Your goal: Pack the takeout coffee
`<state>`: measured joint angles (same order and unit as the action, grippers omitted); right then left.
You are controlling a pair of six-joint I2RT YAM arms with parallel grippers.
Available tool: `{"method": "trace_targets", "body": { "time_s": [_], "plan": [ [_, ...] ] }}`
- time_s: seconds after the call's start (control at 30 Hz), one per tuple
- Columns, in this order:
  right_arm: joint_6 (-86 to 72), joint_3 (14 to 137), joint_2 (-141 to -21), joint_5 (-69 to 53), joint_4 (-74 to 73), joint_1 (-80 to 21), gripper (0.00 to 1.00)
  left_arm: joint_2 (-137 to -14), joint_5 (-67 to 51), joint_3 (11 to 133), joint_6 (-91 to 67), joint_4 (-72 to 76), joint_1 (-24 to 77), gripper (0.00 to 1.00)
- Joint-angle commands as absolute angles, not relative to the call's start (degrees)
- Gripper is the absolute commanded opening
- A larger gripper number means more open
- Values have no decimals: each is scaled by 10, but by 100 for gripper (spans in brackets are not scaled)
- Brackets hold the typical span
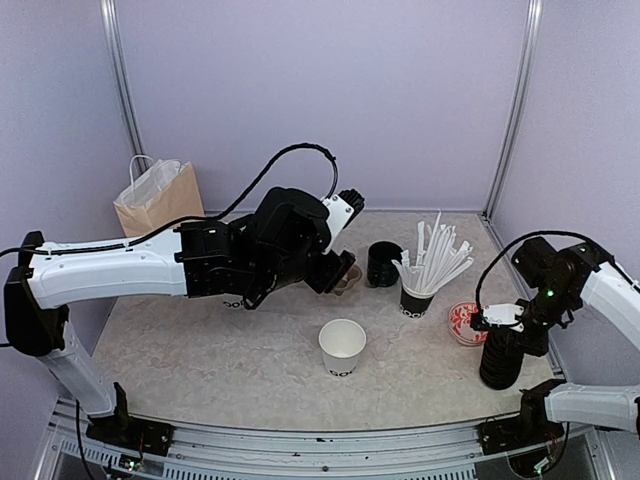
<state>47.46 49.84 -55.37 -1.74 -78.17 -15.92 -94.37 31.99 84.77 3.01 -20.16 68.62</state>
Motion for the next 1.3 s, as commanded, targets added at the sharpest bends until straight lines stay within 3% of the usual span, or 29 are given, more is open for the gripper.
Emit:
{"method": "trace_targets", "body": {
  "time_s": [0.0,0.43,0.77,0.93,1.13,1.27],
  "plan": [
    [471,516,-534,-5,-790,-153,4,-954,326,844,38,-204,690,68],
    [461,585,-510,-53,-791,-153,3,-960,327,838,47,-197,685,68],
    [492,791,-550,-287,-790,-153,2,-963,157,847,75,-109,642,62],
    [531,890,-605,-425,-788,-153,2,-941,62,806,92,33,653,63],
    [556,987,-692,-590,-778,-153,2,-915,-20,726,68,264,656,77],
    [533,964,-698,-715,-723,-154,3,-925,-27,739,51,331,670,82]
  ]
}}
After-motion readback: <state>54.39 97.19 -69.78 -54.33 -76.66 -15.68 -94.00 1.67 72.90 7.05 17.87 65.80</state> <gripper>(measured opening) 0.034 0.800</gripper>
